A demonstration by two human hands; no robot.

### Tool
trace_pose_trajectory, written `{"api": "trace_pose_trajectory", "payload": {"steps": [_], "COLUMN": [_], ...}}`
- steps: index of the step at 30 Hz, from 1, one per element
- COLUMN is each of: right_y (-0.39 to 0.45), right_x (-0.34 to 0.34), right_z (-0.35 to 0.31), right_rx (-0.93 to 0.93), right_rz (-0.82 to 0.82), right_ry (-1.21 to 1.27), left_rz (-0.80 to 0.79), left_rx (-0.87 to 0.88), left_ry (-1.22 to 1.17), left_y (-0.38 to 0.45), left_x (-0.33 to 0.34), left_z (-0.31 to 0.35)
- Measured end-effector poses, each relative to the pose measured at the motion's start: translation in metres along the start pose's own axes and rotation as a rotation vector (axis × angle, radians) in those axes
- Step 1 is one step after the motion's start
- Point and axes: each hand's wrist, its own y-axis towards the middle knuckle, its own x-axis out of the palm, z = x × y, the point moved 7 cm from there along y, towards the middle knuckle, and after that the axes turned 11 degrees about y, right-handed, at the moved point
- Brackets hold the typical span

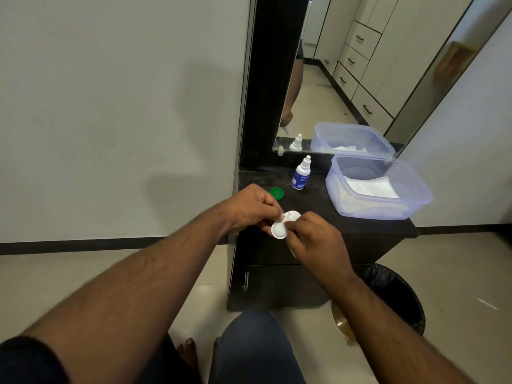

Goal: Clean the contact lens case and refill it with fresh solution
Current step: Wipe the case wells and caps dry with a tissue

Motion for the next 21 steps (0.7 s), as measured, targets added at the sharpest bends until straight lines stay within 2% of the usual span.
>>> {"api": "trace_pose_trajectory", "payload": {"steps": [3, 6, 10, 14, 18, 21], "right_y": [0.002, -0.002, -0.001, -0.006, -0.004, -0.002], "right_x": [0.006, 0.009, 0.001, 0.008, 0.001, 0.005], "right_z": [-0.006, -0.012, -0.007, -0.011, -0.004, -0.015], "right_rx": [0.012, -0.092, -0.071, -0.103, -0.024, -0.080], "right_rz": [-0.026, -0.121, -0.048, -0.091, -0.014, -0.025], "right_ry": [0.059, -0.031, -0.073, -0.049, -0.076, -0.047], "left_rz": [-0.025, -0.010, -0.017, -0.041, -0.039, -0.055], "left_rx": [0.006, -0.001, -0.018, -0.025, -0.049, -0.072], "left_ry": [-0.004, -0.018, -0.014, 0.022, 0.007, 0.016], "left_y": [-0.001, -0.001, -0.001, -0.002, 0.000, 0.001], "left_x": [0.001, -0.001, 0.000, 0.001, 0.001, 0.001], "left_z": [0.001, 0.001, 0.002, 0.003, 0.001, 0.002]}}
